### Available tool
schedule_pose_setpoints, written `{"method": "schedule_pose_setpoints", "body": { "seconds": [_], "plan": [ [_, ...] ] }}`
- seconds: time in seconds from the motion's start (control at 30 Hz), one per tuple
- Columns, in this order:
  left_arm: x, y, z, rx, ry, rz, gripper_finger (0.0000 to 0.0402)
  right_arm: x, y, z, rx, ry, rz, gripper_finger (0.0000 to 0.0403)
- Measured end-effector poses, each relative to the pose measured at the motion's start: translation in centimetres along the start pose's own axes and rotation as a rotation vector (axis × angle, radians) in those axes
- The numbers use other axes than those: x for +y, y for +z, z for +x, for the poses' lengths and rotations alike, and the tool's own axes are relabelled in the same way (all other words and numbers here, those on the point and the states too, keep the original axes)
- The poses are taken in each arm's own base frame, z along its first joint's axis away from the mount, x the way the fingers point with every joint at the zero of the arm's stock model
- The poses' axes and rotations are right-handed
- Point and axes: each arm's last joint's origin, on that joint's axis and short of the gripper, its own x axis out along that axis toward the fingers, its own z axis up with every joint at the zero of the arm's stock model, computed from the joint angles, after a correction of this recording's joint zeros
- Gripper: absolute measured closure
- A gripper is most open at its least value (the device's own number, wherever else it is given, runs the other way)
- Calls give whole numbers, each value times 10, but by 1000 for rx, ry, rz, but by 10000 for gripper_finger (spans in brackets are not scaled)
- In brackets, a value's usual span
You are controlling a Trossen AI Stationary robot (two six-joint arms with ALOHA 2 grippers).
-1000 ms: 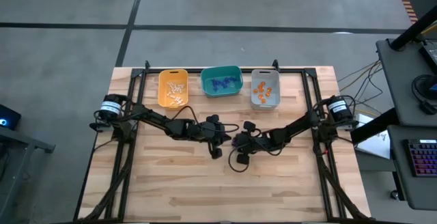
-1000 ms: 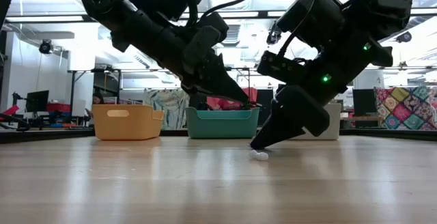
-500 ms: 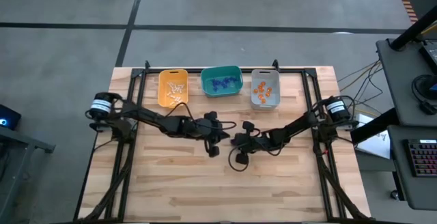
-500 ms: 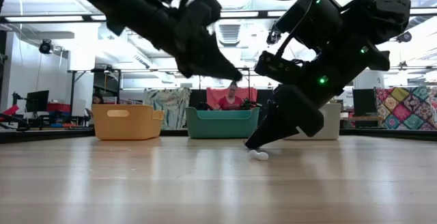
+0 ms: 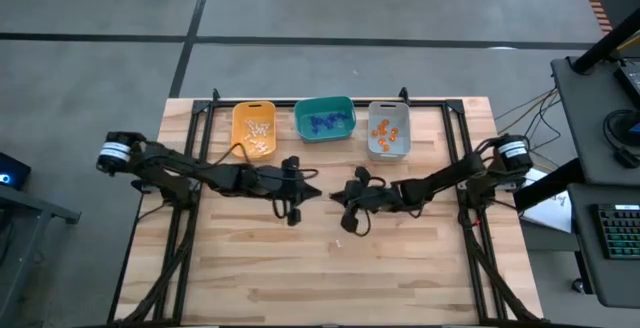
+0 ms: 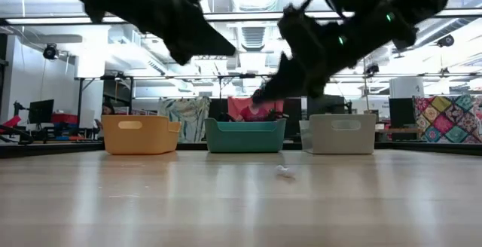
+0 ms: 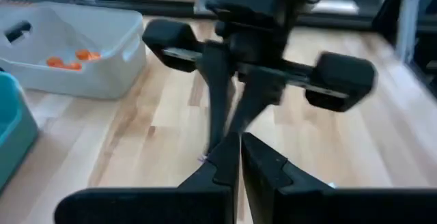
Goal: Sort Halloween decoration
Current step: Put the violet spider toy into the green bin
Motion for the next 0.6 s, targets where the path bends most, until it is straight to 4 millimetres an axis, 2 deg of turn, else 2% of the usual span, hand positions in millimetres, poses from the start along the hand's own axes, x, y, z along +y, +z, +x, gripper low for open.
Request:
{"method": "schedule_pose_setpoints", "body": {
  "seconds": [0.1,0.3,0.47,0.6],
  "plan": [
    [-1,3,-18,-70,-18,-22,402,-11,21,-1,-54,-24,25,394],
    [3,6,-53,-160,-35,-24,402,-48,61,15,-58,-78,-16,394],
    [7,3,-70,-207,-31,-26,402,-95,91,30,-32,-211,-46,394],
    [9,-2,-76,-220,-5,-25,402,-137,108,40,-69,-318,63,394]
  ]
}}
